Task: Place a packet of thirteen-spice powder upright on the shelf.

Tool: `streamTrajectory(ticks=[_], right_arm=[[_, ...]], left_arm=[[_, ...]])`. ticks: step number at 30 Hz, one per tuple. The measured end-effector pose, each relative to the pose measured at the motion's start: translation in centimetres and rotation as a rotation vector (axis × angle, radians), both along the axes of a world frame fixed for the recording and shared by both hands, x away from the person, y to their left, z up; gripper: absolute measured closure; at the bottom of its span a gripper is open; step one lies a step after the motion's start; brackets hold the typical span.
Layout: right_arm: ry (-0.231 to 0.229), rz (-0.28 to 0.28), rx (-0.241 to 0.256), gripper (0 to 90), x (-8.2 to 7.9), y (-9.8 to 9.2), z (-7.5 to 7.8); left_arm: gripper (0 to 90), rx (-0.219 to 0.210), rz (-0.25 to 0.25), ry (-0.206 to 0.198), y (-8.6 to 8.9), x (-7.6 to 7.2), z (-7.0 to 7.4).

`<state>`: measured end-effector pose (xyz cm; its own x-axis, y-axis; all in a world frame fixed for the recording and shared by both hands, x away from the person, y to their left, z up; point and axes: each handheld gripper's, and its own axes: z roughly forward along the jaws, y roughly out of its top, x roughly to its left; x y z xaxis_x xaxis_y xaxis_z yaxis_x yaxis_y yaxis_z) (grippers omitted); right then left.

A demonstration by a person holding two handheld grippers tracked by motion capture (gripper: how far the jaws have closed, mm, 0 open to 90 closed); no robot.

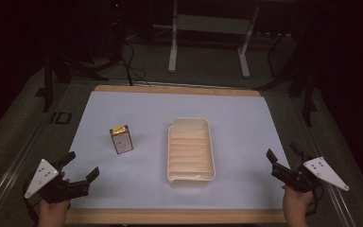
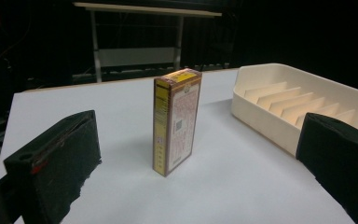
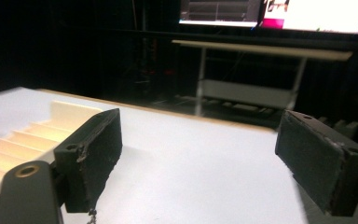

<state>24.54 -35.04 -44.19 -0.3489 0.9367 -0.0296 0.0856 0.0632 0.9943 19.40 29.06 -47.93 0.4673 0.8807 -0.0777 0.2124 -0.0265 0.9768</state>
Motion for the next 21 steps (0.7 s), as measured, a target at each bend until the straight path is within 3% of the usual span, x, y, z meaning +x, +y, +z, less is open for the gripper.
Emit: streamTrajectory(ticks=[4,9,15,19,20,21], right_arm=[[-0.007,0.042,-0.018,15.1,0.2,0.4,-0.4],[0.002,0.054,-0.058,15.2,0.1,1.1,0.1],[-0.002,0.079,-0.071,15.2,-0.3,1.5,0.6],[0.015,0.127,-0.081,15.5,-0.6,1.7,0.5],[0.019,0.169,-0.116,15.7,-0.9,1.9,0.3],[0.022,0.19,-0.138,17.3,-0.9,1.9,0.2]], left_arm=[[0.0,0.011,-0.038,-0.002,0.1,0.1,0.0],[0.0,0.05,-0.137,0.024,0.2,0.6,-0.4],[0.0,0.032,-0.206,0.067,0.7,1.4,0.0],[0.0,0.07,-0.236,0.105,1.4,1.8,0.6],[0.0,0.082,-0.244,0.11,1.6,1.8,0.8],[0.0,0.079,-0.264,0.139,2.0,2.0,1.0]])
